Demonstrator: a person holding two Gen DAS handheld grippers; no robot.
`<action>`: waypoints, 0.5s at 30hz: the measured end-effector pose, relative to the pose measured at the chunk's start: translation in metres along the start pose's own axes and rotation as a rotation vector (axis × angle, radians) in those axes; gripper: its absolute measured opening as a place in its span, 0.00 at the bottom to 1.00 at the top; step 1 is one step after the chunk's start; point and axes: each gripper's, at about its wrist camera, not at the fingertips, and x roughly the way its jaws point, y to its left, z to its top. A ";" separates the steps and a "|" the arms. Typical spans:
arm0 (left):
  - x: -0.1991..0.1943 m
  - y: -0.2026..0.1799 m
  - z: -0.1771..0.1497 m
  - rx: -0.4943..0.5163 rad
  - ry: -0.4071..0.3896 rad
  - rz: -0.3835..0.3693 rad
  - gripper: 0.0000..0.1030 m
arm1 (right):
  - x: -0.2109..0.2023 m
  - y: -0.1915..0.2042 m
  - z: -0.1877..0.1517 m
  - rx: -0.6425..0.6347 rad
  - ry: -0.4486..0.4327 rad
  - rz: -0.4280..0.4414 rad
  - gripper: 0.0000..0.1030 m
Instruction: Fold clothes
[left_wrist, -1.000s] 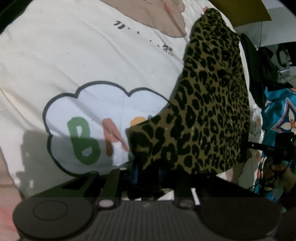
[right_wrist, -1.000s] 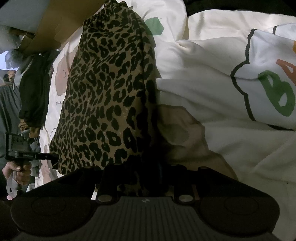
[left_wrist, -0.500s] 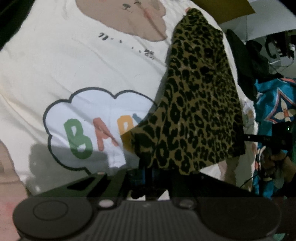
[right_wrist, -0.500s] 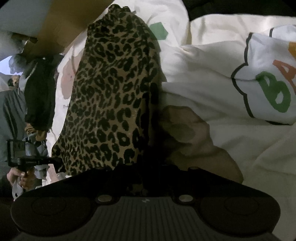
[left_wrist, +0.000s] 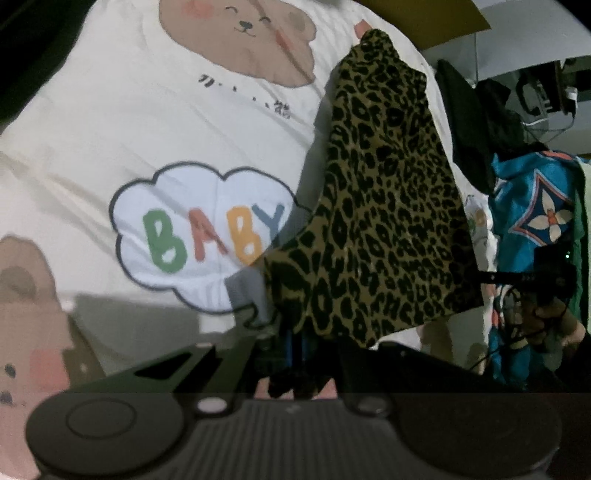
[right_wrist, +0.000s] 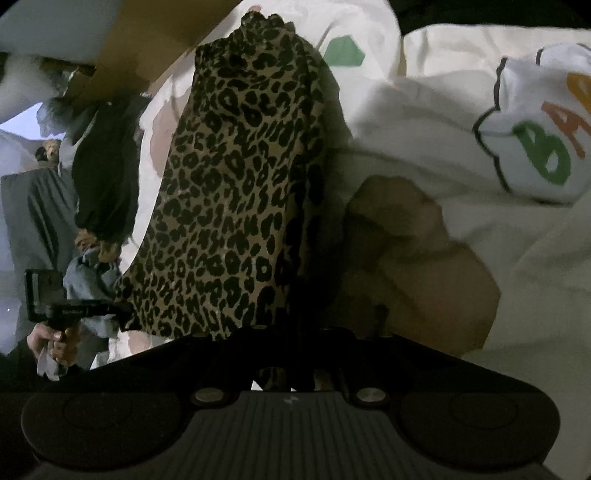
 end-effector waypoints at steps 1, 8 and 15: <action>-0.002 -0.001 -0.002 -0.002 0.005 -0.002 0.04 | -0.002 0.000 -0.001 0.000 0.008 0.006 0.01; -0.011 -0.011 -0.011 0.011 0.014 -0.026 0.04 | -0.015 0.001 -0.010 -0.001 0.056 0.039 0.00; -0.001 0.002 -0.006 -0.015 0.000 0.003 0.04 | 0.005 -0.009 -0.012 -0.017 0.062 -0.011 0.00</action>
